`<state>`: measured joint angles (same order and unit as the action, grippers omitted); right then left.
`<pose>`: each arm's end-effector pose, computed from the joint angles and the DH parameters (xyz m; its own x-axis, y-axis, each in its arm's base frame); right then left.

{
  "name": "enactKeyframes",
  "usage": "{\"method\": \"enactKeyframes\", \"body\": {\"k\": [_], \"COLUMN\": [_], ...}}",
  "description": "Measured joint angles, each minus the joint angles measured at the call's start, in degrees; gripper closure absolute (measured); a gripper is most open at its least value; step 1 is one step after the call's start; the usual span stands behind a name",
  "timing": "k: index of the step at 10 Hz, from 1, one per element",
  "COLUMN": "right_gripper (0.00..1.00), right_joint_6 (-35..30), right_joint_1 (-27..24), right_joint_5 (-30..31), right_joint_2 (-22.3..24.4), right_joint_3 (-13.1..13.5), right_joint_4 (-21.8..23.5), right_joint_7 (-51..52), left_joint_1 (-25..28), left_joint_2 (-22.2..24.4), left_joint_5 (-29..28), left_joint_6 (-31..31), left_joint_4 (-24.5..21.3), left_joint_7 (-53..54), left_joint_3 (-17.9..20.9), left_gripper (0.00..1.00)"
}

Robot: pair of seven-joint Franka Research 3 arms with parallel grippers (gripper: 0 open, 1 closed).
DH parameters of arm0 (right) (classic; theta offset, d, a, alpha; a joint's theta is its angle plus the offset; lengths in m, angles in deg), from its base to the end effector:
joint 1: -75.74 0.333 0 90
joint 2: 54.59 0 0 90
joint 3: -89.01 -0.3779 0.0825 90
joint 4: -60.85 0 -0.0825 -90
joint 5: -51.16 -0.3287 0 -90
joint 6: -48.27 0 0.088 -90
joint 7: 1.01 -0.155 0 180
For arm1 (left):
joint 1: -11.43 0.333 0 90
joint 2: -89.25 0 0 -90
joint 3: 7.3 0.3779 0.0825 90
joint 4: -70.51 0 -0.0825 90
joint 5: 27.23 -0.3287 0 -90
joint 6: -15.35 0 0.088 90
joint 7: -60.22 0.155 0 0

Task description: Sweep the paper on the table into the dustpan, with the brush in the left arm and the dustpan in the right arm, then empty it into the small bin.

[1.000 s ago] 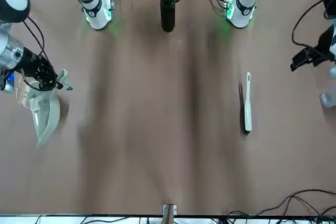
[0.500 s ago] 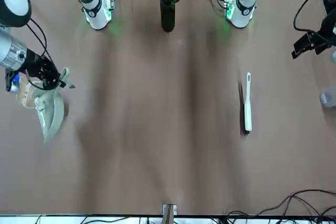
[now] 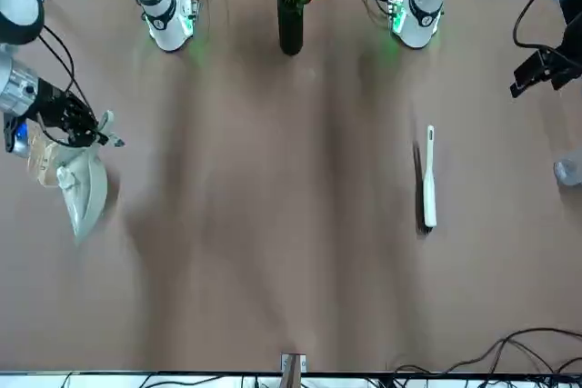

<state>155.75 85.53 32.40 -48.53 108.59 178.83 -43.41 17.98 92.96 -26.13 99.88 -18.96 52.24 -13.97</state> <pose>0.4561 -0.0448 0.5145 0.5222 -0.7990 -0.2982 -0.8528 -0.4917 -0.1759 0.4644 -0.0065 0.6650 0.9905 0.1353 -0.0233 0.1356 -0.9907 0.0085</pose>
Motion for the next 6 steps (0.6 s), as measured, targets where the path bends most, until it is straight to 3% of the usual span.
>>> {"method": "enactKeyframes", "body": {"k": [6], "right_gripper": [0.67], "right_joint_6": [-1.30], "right_joint_1": [-2.19], "right_joint_5": [-0.01], "right_joint_2": [1.18], "right_joint_3": [0.05], "right_joint_4": [2.28], "right_joint_7": [4.65], "left_joint_1": [-0.39], "left_joint_2": [-0.04], "left_joint_5": [-3.57], "left_joint_6": [-0.06], "left_joint_4": [0.19], "left_joint_7": [-0.16], "left_joint_3": [-3.29], "left_gripper": [0.00]}}
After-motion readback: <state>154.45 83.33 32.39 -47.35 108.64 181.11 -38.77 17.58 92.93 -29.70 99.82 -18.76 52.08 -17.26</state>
